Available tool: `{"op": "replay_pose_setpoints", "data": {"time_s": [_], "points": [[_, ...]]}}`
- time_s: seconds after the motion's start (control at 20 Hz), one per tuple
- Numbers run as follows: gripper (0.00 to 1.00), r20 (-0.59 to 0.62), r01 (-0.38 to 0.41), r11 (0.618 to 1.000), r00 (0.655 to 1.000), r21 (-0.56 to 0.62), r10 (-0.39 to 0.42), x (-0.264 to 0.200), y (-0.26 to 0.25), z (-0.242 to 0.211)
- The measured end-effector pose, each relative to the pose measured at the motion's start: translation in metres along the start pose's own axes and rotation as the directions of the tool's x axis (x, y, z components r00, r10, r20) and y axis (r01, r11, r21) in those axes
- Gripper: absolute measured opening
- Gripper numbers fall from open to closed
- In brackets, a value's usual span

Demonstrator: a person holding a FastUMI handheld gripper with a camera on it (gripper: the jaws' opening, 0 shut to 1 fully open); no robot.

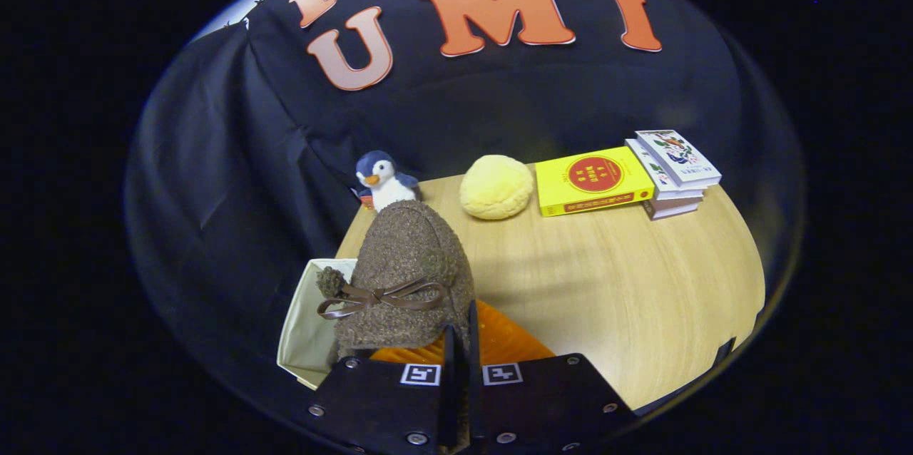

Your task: Open the storage box then place both shoes into the box .Put the left shoe in first, then the right shoe, with the right side of both shoes facing outward in a uniform manner.

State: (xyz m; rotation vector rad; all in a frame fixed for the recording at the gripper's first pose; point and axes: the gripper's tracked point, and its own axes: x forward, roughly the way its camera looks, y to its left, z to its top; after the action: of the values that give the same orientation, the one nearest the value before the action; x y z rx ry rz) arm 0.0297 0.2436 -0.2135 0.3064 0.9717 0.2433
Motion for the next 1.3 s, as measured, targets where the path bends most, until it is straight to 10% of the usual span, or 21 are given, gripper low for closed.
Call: {"op": "replay_pose_setpoints", "data": {"time_s": [0.4, 0.85, 1.3], "points": [[0.07, -0.071, -0.05, 0.996, 0.997, -0.073, 0.044, 0.037, 0.103, -0.034], [0.08, -0.132, 0.12, 0.993, 0.984, 0.004, -0.118, 0.088, 0.102, -0.077], [0.38, -0.111, 0.025, 0.998, 0.993, -0.052, -0.031, 0.071, 0.122, -0.083]]}}
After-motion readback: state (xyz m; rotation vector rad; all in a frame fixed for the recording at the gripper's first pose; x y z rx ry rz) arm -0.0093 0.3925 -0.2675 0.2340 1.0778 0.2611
